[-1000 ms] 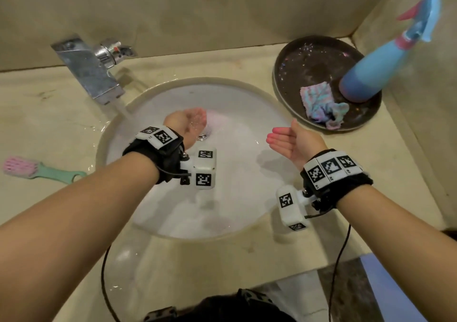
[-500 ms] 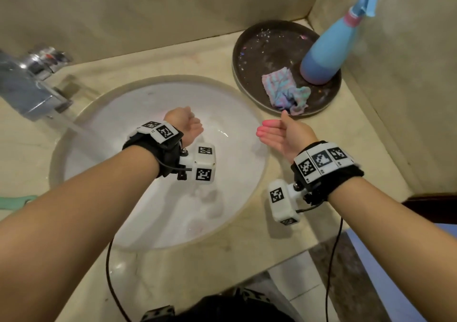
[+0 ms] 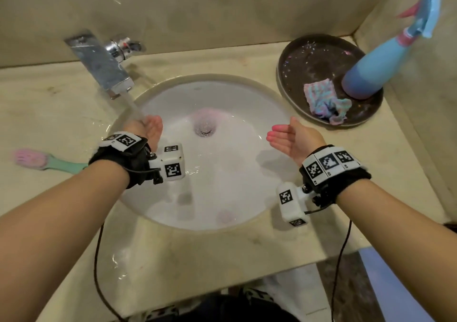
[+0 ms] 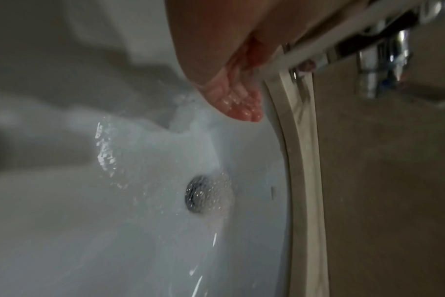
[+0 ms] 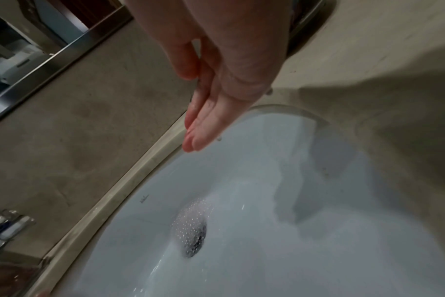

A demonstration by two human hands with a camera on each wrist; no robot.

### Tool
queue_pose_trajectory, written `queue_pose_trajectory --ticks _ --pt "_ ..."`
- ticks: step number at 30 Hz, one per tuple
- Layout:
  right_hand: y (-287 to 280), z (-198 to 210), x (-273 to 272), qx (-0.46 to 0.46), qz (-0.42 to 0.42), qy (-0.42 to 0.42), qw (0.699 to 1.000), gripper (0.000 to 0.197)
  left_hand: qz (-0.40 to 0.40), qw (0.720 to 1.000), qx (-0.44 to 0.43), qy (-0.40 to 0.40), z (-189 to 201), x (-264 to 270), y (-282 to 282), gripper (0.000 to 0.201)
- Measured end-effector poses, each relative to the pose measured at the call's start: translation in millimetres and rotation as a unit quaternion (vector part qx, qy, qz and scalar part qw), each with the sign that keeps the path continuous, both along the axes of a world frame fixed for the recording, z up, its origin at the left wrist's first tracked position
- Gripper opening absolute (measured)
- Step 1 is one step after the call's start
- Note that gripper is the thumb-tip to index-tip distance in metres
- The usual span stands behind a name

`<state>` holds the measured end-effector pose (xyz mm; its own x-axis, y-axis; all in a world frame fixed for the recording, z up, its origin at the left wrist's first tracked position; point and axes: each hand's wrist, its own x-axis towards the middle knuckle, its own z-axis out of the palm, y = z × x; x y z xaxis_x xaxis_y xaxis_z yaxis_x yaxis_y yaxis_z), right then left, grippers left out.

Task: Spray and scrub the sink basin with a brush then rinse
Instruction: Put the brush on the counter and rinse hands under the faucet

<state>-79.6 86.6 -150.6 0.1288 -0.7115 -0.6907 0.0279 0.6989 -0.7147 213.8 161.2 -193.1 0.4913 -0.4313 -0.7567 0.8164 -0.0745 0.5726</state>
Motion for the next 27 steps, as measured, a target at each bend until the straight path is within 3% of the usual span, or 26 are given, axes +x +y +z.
queue_pose_trajectory --ticks 2,3,6,8,9,10,12,13,15,19,21,22,24,27 --pt "2.4 0.4 3.8 -0.007 0.001 0.002 1.0 0.051 0.055 0.998 -0.027 0.032 2.1 17.1 5.0 0.022" --pt "3.8 0.7 5.2 -0.008 0.0 0.001 1.0 0.051 0.043 0.999 -0.024 0.009 0.7 22.9 6.1 0.021" --pt "10.3 -0.9 7.9 -0.008 -0.003 0.002 1.0 0.051 -0.123 0.986 0.015 -0.113 -2.0 26.2 7.8 0.025" --pt "15.3 -2.7 8.6 -0.006 -0.004 0.005 1.0 0.051 -0.205 0.974 0.035 -0.09 -2.0 20.5 5.8 0.025" --pt "17.9 -3.5 8.6 -0.006 -0.004 0.007 1.0 0.051 -0.21 0.974 0.012 -0.079 4.0 12.1 5.9 0.021" --pt "20.3 -4.0 8.4 -0.007 -0.004 0.008 1.0 0.051 -0.218 0.972 -0.01 -0.091 7.2 3.3 5.7 0.023" --pt "24.5 -4.8 7.3 -0.01 -0.005 0.011 1.0 0.051 -0.271 0.96 -0.053 -0.038 19.0 -26.8 6.3 0.04" --pt "26.5 -5.0 6.5 -0.011 -0.006 0.011 1.0 0.051 -0.324 0.944 -0.065 -0.011 22.1 -43.2 7.9 0.047" --pt "30.5 -5.3 4.8 -0.012 -0.011 0.01 1.0 0.051 -0.434 0.899 -0.058 0.013 17.2 -70.8 11.2 0.043" --pt "40.4 -6.5 -0.6 -0.016 -0.031 0.016 0.999 0.051 -0.607 0.793 0.052 -0.012 4.6 -117.3 21.4 0.035" --pt "44.3 -7.1 -5.4 -0.015 -0.038 0.021 0.999 0.05 -0.655 0.75 0.079 -0.043 1.7 -123.4 23.3 0.036" --pt "45.9 -7.3 -8.0 -0.014 -0.04 0.025 0.999 0.05 -0.662 0.743 0.086 -0.053 -0.7 -120.7 23.3 0.036" --pt "47.7 -7.3 -12.4 -0.012 -0.042 0.03 0.999 0.051 -0.643 0.756 0.094 -0.072 -0.8 -108.9 22.8 0.037" --pt "48.7 -7.7 -13.9 -0.008 -0.044 0.031 0.999 0.051 -0.565 0.813 0.1 -0.102 -2.5 -78.7 21.4 0.038"
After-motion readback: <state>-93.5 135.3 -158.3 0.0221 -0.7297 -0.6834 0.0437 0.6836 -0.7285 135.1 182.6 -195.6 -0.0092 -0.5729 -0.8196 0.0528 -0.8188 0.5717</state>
